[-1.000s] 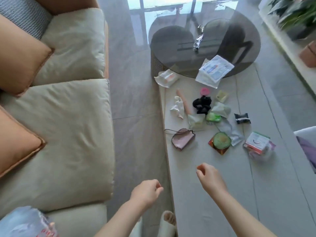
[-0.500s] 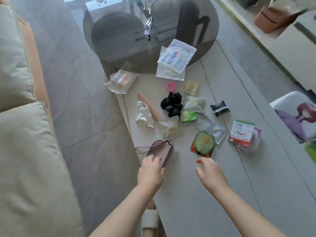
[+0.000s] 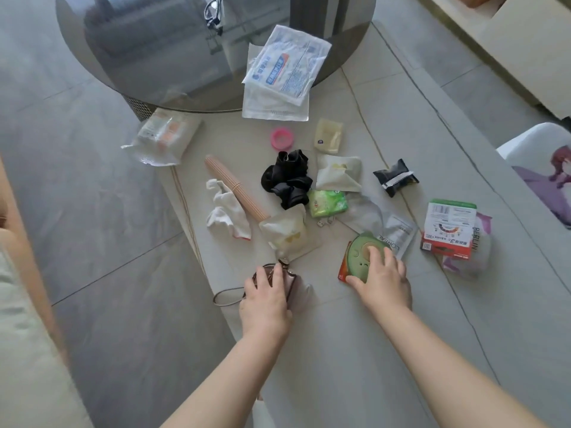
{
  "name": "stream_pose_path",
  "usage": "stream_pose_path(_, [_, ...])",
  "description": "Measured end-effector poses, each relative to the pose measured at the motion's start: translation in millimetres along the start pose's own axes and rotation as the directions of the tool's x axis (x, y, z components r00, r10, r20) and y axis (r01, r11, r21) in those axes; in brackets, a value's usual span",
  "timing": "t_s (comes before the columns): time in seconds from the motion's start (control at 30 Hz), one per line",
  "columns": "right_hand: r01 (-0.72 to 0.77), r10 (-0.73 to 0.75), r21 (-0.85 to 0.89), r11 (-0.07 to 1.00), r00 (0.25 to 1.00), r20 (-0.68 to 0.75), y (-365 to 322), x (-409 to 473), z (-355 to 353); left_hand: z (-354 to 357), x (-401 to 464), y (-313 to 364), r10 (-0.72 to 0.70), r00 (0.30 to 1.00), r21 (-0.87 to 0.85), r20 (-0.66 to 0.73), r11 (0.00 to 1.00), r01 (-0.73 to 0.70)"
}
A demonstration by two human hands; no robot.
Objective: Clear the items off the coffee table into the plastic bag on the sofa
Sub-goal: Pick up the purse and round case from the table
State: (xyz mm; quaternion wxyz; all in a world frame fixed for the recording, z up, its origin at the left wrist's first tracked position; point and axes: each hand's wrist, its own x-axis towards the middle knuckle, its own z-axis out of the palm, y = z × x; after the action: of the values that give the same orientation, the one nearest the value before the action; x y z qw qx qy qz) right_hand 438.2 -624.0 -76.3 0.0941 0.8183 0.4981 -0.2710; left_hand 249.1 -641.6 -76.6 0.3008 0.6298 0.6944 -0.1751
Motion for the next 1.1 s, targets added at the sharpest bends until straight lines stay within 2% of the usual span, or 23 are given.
stream_pose_path(0.23, [0.075, -0.075, 0.029, 0.997, 0.997, -0.012, 3.9, -6.1, -8.6, -0.7, -3.7, -8.8, 0.067, 0.998, -0.053, 0.020, 0.996, -0.066])
stream_pose_path(0.37, [0.038, -0.036, 0.057, 0.998, 0.999, -0.040, 7.7, -20.1, -36.7, -5.8, -19.9, -17.3, 0.137, 0.988, -0.180, -0.071, 0.973, -0.148])
stream_pose_path(0.53, [0.020, -0.008, 0.212, 0.977, 0.998, -0.054, 10.3, -50.9, -62.0, -23.0, -59.3, -18.6, -0.022, 0.990, -0.404, -0.137, 0.914, -0.035])
stream_pose_path(0.63, [0.060, -0.072, 0.456, 0.888, 0.997, 0.008, 8.6, -81.1, -71.2, -31.4, -91.8, -18.6, -0.152, 0.986, -0.602, -0.065, 0.794, 0.083])
stream_pose_path(0.73, [0.044, -0.145, 0.635, 0.771, 0.984, 0.108, 0.4, -120.9, -78.7, -37.0, -132.6, -23.9, -0.229, 0.973, -0.800, 0.030, 0.578, 0.161])
stream_pose_path(0.87, [0.029, -0.245, 0.707, 0.707, 0.947, 0.207, -13.2, -174.1, -77.9, -37.1, -195.7, -42.0, -0.273, 0.958, -0.898, 0.091, 0.393, 0.197])
stream_pose_path(1.1, [0.019, -0.402, 0.741, 0.671, 0.849, 0.343, -46.2, -262.2, -55.1, -18.3, -289.9, -102.7, -0.413, 0.894, -0.970, 0.172, 0.086, 0.226])
